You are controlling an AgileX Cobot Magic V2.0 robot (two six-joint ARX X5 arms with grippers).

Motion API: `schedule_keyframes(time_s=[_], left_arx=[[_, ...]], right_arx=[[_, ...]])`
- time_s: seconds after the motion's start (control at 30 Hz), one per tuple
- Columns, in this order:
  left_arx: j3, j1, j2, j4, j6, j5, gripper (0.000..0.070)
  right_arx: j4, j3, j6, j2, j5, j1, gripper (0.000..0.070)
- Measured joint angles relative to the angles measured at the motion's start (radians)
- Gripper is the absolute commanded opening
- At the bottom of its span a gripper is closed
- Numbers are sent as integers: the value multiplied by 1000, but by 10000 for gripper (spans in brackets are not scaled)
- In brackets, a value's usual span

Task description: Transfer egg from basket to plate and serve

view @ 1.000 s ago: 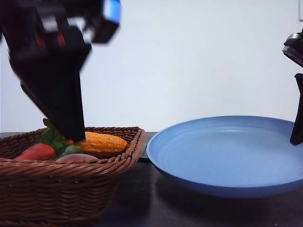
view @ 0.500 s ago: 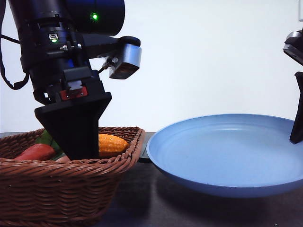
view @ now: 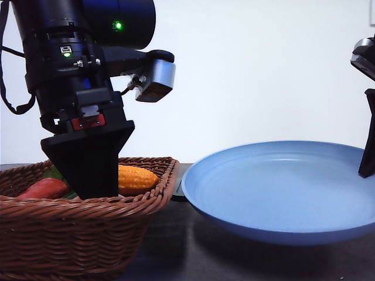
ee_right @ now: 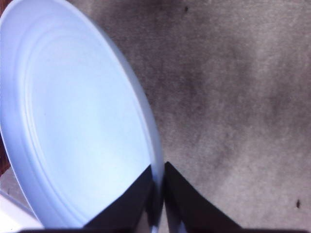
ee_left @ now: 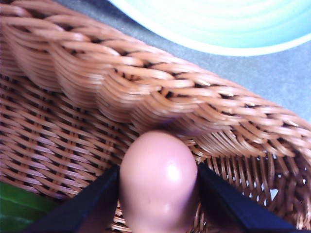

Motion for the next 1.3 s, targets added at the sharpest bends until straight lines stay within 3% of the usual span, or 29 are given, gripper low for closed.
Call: schedule_keyframes(time_s=[0.13,0.37,0.63,0.73,0.97,1.3], left_arx=[[3,0,0,-9,9,-21,135],[70,3,0,-107,11,-183,134],[306,11,0,-187,8,-198,135],[396,9,0,-184,7,-154,135],[474,-58,0,-112,-18,73,135],[473,-214,61,-96,-40,87,136]], right_arx=[[0,0,0,0,0,0,0],[-9,0,0,-4,-23,-17,0],[-45,1,-2,-16,-54,-41,0],[-49,1,-2,-16,-80,-44,0],[-50,2,-3,-16,-168,-45,0],[-61,2,-2,-16,-218,-45,0]])
